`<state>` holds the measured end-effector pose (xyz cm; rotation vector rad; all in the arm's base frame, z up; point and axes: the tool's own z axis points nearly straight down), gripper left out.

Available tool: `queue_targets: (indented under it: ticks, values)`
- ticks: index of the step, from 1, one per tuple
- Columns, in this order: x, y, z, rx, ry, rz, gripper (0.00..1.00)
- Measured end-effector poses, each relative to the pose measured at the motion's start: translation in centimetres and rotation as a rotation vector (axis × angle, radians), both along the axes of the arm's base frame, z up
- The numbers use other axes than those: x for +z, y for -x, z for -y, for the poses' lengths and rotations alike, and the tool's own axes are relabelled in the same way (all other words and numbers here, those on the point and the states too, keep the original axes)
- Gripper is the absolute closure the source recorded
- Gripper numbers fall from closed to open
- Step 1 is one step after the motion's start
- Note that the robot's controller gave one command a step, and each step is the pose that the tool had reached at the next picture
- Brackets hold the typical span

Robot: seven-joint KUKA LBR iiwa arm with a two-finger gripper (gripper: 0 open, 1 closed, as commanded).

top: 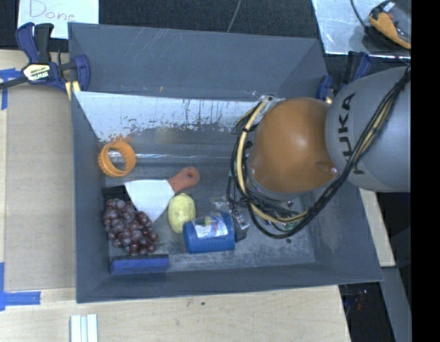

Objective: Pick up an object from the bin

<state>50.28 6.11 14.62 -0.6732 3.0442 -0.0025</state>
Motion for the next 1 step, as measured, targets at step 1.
queue_targets:
  ticks: [1]
  values:
    - [9.52, -0.98, -1.45, 0.009, 0.000, -0.009, 1.00]
